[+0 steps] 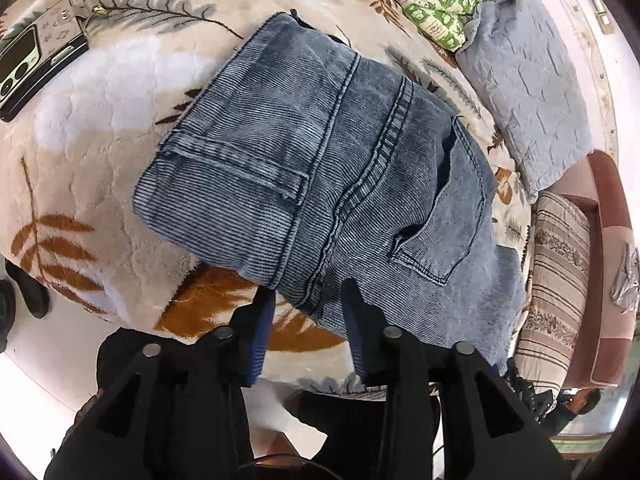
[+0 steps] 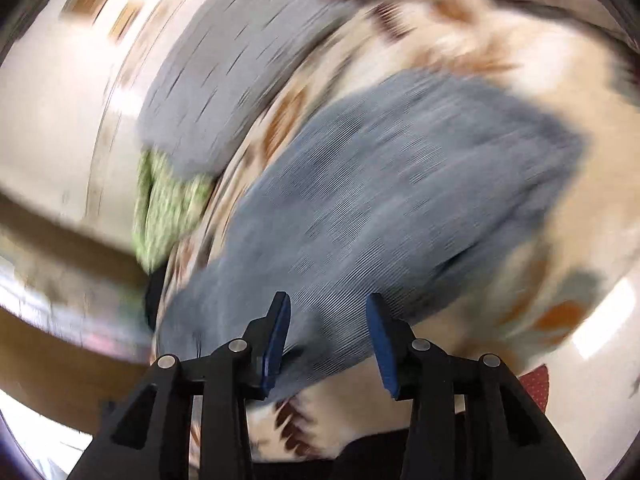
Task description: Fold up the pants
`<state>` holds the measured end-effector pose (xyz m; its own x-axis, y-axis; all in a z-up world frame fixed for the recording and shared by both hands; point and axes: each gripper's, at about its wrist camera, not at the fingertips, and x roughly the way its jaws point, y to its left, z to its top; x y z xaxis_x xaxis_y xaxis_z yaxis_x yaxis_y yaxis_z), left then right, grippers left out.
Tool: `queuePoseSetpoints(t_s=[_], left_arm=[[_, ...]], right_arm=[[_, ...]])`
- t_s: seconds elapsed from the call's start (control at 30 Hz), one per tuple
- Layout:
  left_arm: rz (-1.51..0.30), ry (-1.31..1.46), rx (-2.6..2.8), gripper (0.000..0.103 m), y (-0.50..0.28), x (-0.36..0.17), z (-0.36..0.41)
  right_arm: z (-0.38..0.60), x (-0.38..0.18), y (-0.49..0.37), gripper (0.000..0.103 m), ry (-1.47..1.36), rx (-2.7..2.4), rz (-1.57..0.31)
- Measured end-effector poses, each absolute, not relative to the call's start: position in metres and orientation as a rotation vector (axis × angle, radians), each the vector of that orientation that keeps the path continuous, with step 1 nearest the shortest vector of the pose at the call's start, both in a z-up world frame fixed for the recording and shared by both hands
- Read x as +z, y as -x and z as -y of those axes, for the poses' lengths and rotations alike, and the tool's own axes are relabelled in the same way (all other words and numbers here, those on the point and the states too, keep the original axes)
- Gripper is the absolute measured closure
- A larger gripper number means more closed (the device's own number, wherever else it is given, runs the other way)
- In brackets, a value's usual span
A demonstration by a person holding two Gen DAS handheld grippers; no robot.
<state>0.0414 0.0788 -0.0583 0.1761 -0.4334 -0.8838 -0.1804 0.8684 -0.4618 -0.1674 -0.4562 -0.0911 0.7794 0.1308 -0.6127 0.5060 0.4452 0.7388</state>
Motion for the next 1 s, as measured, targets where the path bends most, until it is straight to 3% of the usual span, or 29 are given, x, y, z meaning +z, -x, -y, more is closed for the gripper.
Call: queuePoseSetpoints(t_s=[0.27,0.6,0.73,0.93,0.97,1.0], left_arm=[[-1.417,0.48,-0.151,0.067,-0.047,-0.056,-0.064],[-1.446,0.471,-0.159,0.062,-0.043,-0.057,-0.058],[-1.456,0.462,-0.146,0.056,-0.044,-0.062,-0.058],[-1.464,0.503,-0.12,0.056,-0.051,-0.066,-0.064],[-1.463,0.501,-0.119,0.057,-0.051,-0.065,-0.064],[-1.46,0.49,-0.117,0.06,-0.051,-0.064,-0.062]], right_arm=[[0.491,-0.102,0.156,0.065,-1.184,-0.303,-0.664],[0.508,-0.107,0.214,0.06,-1.281,-0.332,-0.608],[0.516,-0.11,0.213,0.059,-1.294,-0.327,-0.565],[0.523,-0.108,0.193,0.059,-1.249,-0.332,-0.594],[0.524,-0.106,0.19,0.06,-1.237,-0.325,-0.6],[0.525,-0.102,0.185,0.068,-1.205,-0.324,-0.626]])
